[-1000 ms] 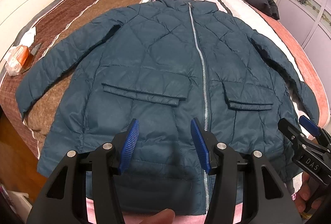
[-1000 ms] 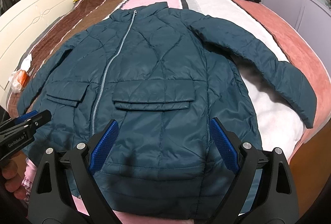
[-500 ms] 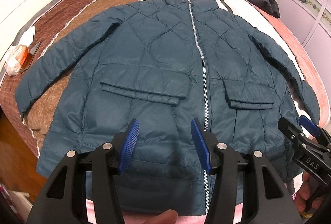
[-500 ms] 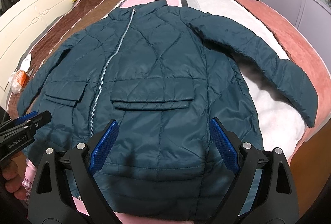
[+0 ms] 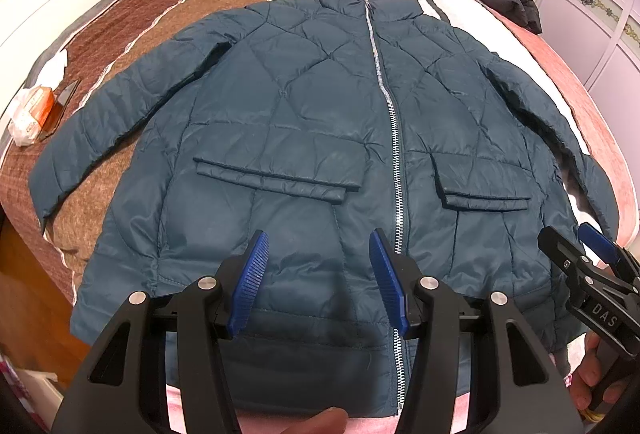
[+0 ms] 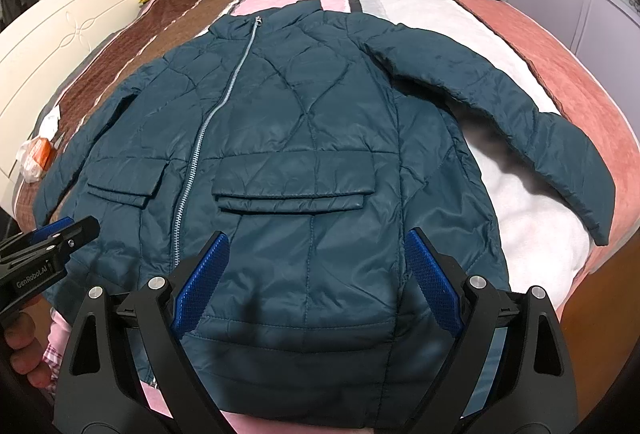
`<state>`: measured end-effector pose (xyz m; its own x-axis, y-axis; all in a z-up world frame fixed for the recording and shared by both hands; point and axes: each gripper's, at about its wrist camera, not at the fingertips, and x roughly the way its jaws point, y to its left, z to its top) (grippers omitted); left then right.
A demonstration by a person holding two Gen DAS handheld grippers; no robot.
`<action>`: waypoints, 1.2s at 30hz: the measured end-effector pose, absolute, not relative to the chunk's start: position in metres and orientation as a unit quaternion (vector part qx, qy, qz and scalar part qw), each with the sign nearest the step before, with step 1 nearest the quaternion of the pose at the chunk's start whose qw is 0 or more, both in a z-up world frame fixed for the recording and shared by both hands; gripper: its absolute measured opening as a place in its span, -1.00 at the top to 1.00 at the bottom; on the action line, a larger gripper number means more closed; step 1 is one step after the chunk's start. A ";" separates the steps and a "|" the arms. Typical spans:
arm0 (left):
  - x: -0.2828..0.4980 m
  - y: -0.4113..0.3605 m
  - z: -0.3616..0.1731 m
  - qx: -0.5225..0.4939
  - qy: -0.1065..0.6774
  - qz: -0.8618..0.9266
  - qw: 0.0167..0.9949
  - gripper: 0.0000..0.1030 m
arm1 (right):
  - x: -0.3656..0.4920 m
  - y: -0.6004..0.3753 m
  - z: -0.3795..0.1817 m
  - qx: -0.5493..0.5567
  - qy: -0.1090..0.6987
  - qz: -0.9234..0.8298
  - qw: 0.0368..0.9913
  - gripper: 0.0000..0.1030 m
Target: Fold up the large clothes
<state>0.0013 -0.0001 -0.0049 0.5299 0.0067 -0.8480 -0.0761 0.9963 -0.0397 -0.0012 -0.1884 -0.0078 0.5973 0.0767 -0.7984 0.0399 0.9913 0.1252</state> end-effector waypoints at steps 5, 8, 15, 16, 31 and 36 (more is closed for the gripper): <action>-0.001 -0.002 -0.007 -0.035 0.484 0.021 0.874 -0.01 | -0.001 -0.189 -0.008 0.065 0.448 0.010 0.891 -0.73; -0.001 -0.002 -0.007 -0.035 0.485 0.019 0.874 -0.01 | -0.001 -0.189 -0.008 0.065 0.449 0.011 0.891 -0.73; -0.001 -0.002 -0.007 -0.036 0.485 0.020 0.874 -0.01 | -0.001 -0.190 -0.011 0.067 0.451 0.011 0.890 -0.73; -0.001 -0.002 -0.007 -0.036 0.485 0.020 0.874 -0.01 | -0.001 -0.191 -0.011 0.068 0.452 0.010 0.890 -0.73; 0.002 -0.009 -0.008 -0.028 0.491 0.010 0.871 -0.05 | 0.003 -0.220 -0.009 0.107 0.442 -0.019 0.890 -0.73; 0.007 -0.011 -0.012 -0.025 0.498 0.002 0.867 -0.08 | 0.008 -0.277 -0.007 0.174 0.438 -0.054 0.880 -0.73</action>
